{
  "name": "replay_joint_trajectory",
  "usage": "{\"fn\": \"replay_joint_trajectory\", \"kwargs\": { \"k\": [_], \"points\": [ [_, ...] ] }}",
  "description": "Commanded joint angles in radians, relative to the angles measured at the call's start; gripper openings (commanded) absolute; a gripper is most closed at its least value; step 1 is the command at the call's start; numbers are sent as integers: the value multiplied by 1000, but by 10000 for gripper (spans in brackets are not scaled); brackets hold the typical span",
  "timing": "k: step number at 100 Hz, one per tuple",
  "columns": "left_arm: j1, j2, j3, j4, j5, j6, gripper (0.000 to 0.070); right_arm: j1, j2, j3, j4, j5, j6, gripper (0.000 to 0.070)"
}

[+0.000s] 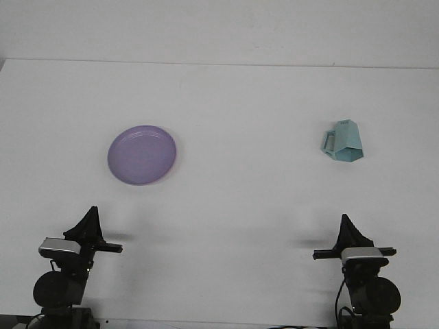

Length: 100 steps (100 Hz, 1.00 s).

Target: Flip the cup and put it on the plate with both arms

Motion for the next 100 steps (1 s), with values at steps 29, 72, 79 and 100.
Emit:
{"fn": "replay_joint_trajectory", "kwargs": {
  "k": [29,72,79,100],
  "points": [
    [-2,0,-21,10,2,-2,13,1,0,-3,13,1,10,0],
    [-2,0,-21,10,2,-2,13,1,0,-3,13,1,9,0],
    [-2,0,-21,10,2,-3,13,1,0,-3,13,1,10,0],
    [-2,0,-21,11,2,-13,13,1,0,-3,17,-6,11,0]
  ]
}}
